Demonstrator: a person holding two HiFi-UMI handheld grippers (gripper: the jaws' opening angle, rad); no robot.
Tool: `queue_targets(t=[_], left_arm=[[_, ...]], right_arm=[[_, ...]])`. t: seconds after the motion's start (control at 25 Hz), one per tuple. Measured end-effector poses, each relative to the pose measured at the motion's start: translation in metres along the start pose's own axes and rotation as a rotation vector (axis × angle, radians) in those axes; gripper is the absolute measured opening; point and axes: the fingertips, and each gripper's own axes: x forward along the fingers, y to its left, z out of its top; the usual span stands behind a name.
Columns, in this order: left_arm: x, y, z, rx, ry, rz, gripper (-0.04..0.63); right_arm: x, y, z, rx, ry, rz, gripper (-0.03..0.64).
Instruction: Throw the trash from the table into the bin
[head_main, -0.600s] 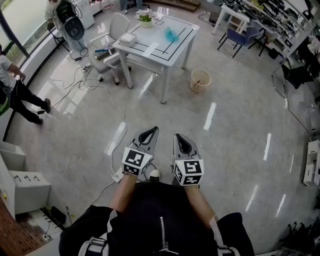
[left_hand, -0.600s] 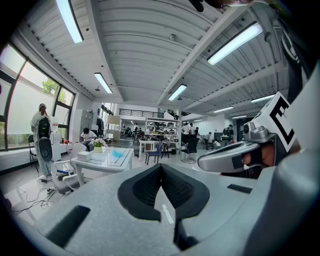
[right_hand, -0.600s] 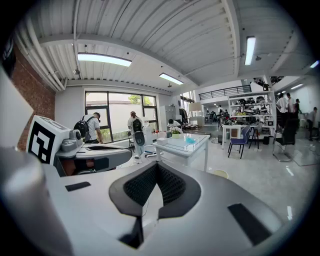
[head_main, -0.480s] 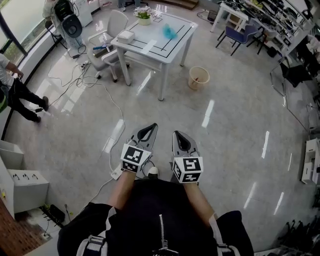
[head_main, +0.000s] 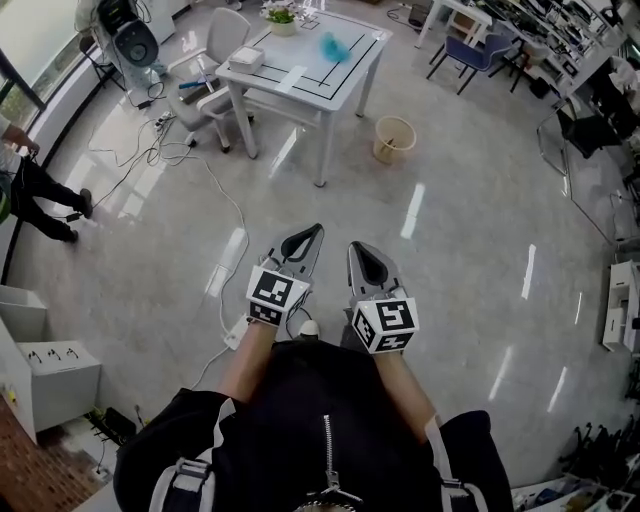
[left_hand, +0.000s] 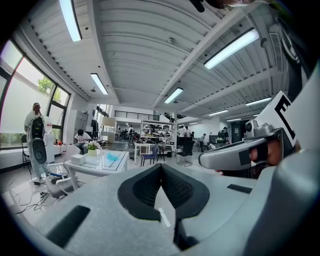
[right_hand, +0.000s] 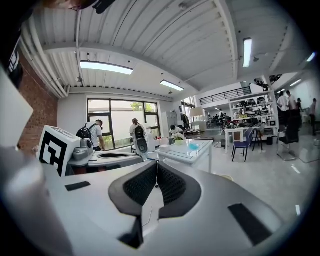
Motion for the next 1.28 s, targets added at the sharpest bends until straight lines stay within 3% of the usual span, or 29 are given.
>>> queue_targets(t=[0.36,0.72,1.28], left_arm=[[0.034,-0.001,-0.007,-0.021,0.024,-0.026,0.008],[0.117,0.029,0.001,0.009,0.081,-0.014,0.008],[0.237,0.1,0.041,0.029,0.106,0.146,0.008]], right_arm=[[0.01,-0.032,-0.005,0.013,0.041,-0.032,0.011],[0.078,-0.102,0.018,0.044,0.023,-0.015,0.011],[0.194,-0.198,0.074,0.023,0.011,0.135,0.011]])
